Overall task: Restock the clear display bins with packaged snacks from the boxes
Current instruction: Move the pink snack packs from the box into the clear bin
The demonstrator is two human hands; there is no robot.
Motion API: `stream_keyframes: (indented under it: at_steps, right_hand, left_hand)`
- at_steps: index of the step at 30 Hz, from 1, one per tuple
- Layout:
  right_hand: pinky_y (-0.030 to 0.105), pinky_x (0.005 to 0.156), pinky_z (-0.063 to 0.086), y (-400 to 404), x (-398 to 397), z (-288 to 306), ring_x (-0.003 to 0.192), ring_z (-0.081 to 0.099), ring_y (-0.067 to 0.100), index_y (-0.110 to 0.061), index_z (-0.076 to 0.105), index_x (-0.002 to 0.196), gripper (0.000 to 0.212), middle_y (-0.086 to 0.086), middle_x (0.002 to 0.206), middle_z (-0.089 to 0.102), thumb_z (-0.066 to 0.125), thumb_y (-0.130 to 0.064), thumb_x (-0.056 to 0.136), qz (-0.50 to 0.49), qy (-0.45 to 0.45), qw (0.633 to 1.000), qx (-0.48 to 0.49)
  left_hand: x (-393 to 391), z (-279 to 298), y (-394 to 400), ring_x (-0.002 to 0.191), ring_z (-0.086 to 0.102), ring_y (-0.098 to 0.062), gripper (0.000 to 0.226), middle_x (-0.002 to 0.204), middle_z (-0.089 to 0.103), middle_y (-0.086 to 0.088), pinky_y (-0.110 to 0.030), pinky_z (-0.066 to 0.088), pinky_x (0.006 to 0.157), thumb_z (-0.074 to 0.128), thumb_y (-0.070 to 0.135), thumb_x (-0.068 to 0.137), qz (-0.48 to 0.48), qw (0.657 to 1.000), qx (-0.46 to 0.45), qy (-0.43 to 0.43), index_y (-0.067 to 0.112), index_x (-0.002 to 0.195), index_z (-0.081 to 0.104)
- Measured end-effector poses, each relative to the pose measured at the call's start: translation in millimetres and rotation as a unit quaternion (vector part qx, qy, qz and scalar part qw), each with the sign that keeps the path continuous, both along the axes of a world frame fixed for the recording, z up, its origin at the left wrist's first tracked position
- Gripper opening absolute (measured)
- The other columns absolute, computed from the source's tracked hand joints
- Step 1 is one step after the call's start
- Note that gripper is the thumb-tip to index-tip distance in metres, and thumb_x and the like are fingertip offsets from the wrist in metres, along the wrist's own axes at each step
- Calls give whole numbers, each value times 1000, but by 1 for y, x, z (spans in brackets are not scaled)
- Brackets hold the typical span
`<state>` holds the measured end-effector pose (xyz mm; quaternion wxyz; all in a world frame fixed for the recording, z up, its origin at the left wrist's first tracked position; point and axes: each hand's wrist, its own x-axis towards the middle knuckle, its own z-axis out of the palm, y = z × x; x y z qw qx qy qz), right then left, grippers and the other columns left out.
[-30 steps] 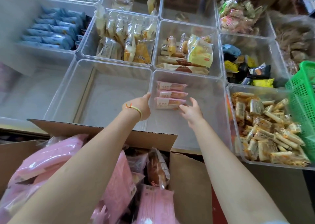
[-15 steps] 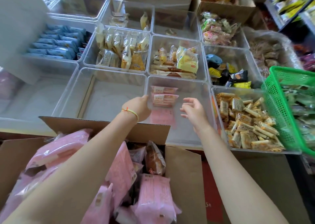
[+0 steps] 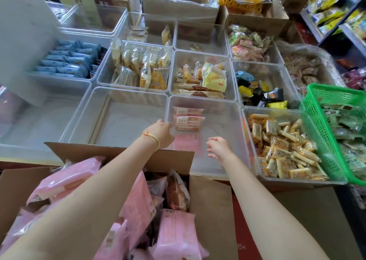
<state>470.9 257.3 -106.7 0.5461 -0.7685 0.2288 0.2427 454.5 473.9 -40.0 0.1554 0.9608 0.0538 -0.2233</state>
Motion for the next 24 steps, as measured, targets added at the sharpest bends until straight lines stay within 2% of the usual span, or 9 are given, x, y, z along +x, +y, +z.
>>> stream_keyframes:
  at_steps: [2, 5, 8, 10, 13, 15, 18, 22, 24]
  right_hand:
    - [39, 91, 52, 3, 14, -7, 109, 57, 26, -13, 54, 109, 11, 15, 126, 58, 51, -13, 99, -2, 20, 1000, 1]
    - [40, 100, 48, 6, 32, -24, 121, 53, 28, -6, 51, 127, 29, 12, 133, 52, 52, -12, 99, 20, 62, 998, -11]
    - [40, 98, 49, 11, 44, -49, 98, 59, 22, -11, 50, 121, 24, 8, 116, 54, 54, -16, 99, 43, 107, 993, -32]
    - [39, 84, 54, 15, 48, -63, 90, 62, 25, -6, 60, 112, 21, 10, 107, 62, 55, -19, 97, 54, 130, 989, -40]
    - [30, 61, 40, 20, 54, -72, 63, 54, 22, -7, 64, 102, 13, 9, 83, 60, 54, -14, 96, 39, 158, 987, -19]
    - [30, 61, 38, 26, 56, -69, 62, 50, 19, -8, 64, 103, 11, 7, 80, 58, 58, -13, 95, 33, 179, 983, -8]
    - [31, 66, 44, 34, 55, -69, 71, 53, 16, -6, 62, 119, 25, 7, 94, 61, 59, -13, 96, 33, 168, 985, 2]
    - [31, 50, 55, 37, 53, -64, 74, 64, 23, 2, 51, 124, 25, 15, 98, 63, 52, -7, 101, -30, 158, 982, 95]
    - [29, 46, 54, 37, 57, -61, 64, 68, 25, 5, 48, 129, 30, 19, 87, 68, 50, -10, 103, -69, 147, 979, 122]
  left_hand:
    - [14, -7, 0, 128, 49, -31, 54, 150, 33, -9, -44, 44, 102, 49, 27, 95, 6, 1000, 9, 11, 11, 146, 38]
    - [32, -18, -1, 129, 48, -31, 56, 154, 26, -7, -44, 44, 101, 50, 25, 95, 9, 999, 20, 33, 6, 145, 35]
    - [43, -30, -2, 124, 51, -31, 53, 150, 29, -7, -43, 45, 95, 50, 24, 94, 2, 999, 36, 28, 3, 141, 37]
    - [43, -35, -2, 122, 52, -30, 54, 149, 30, -6, -43, 46, 91, 50, 25, 94, 5, 999, 47, 26, 3, 142, 37]
    - [42, -39, -3, 115, 55, -28, 51, 146, 31, -3, -39, 46, 79, 49, 23, 94, 4, 998, 60, 17, 4, 140, 39]
    - [42, -40, -3, 119, 55, -26, 59, 155, 22, -1, -38, 47, 81, 48, 25, 94, 4, 997, 69, 20, 6, 147, 30]
    - [39, -41, -5, 125, 54, -25, 71, 164, 1, 5, -39, 49, 87, 45, 27, 95, 2, 997, 77, 26, 9, 155, 14]
    - [38, -41, -6, 130, 50, -22, 72, 165, -7, 7, -37, 46, 87, 43, 22, 96, 12, 997, 70, 22, 11, 157, 6]
    - [38, -41, -5, 129, 51, -21, 71, 165, -5, 9, -37, 46, 83, 43, 25, 97, 15, 998, 62, 18, 12, 157, 7]
